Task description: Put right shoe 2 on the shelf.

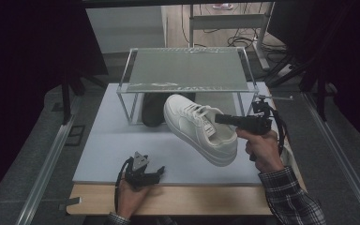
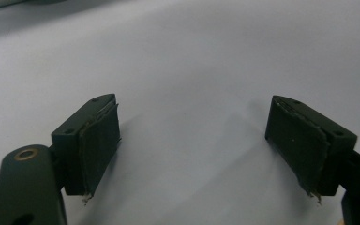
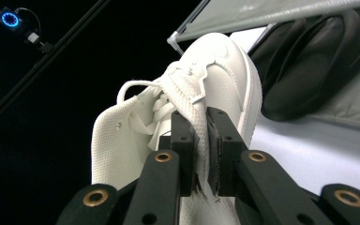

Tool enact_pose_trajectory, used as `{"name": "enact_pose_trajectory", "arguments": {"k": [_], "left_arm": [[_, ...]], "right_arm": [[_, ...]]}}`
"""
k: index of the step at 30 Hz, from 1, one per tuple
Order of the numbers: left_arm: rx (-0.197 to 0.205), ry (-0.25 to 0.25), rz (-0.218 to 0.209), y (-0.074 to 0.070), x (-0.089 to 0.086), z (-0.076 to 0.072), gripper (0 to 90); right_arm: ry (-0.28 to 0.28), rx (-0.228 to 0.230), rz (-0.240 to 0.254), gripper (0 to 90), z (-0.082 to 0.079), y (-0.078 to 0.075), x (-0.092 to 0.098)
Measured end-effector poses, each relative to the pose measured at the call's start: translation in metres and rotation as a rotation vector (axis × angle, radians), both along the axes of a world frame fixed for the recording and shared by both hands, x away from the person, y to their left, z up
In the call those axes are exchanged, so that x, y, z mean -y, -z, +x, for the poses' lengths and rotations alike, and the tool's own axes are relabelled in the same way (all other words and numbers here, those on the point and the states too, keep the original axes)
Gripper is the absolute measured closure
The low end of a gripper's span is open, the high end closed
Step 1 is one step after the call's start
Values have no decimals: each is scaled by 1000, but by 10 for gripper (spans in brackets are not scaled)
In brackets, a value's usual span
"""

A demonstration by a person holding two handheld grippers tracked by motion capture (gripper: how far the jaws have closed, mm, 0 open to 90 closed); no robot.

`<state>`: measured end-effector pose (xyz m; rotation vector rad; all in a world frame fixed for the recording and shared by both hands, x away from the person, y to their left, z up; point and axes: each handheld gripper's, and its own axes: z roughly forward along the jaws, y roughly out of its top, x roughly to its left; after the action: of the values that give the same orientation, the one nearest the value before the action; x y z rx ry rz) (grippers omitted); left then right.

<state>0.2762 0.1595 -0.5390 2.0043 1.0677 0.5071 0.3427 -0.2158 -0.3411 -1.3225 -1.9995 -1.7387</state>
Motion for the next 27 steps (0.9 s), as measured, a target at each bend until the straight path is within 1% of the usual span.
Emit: {"name": "enact_pose_trajectory", "arguments": {"k": [2, 3, 5, 6, 11, 18, 20, 21, 23, 24, 25, 27], "left_arm": [[0, 0, 0, 0, 0, 0, 176], [0, 0, 0, 0, 0, 0, 176], [0, 0, 0, 0, 0, 0, 176], [1, -1, -3, 0, 0, 0, 176], [1, -1, -3, 0, 0, 0, 176], [-1, 2, 2, 0, 0, 0, 176], [-1, 2, 1, 0, 0, 0, 176], [-1, 2, 2, 0, 0, 0, 176], [0, 2, 0, 0, 0, 0, 176], [0, 2, 1, 0, 0, 0, 176], [0, 2, 0, 0, 0, 0, 176], [-1, 2, 1, 0, 0, 0, 176]], "right_arm": [[2, 7, 1, 824, 2, -5, -1], [2, 7, 1, 824, 2, -5, -1], [3, 6, 5, 824, 4, -10, -3], [7, 7, 8, 824, 7, -16, -5], [26, 11, 16, 824, 15, -25, -8], [80, 16, 29, 824, 30, -35, -14], [90, 17, 31, 824, 32, -36, -15], [110, 12, 38, 824, 37, -36, -16], [130, 11, 37, 824, 42, -36, -16], [130, 11, 37, 824, 42, -36, -16], [151, 7, 37, 824, 46, -36, -17], [175, 6, 38, 824, 51, -35, -17]]}}
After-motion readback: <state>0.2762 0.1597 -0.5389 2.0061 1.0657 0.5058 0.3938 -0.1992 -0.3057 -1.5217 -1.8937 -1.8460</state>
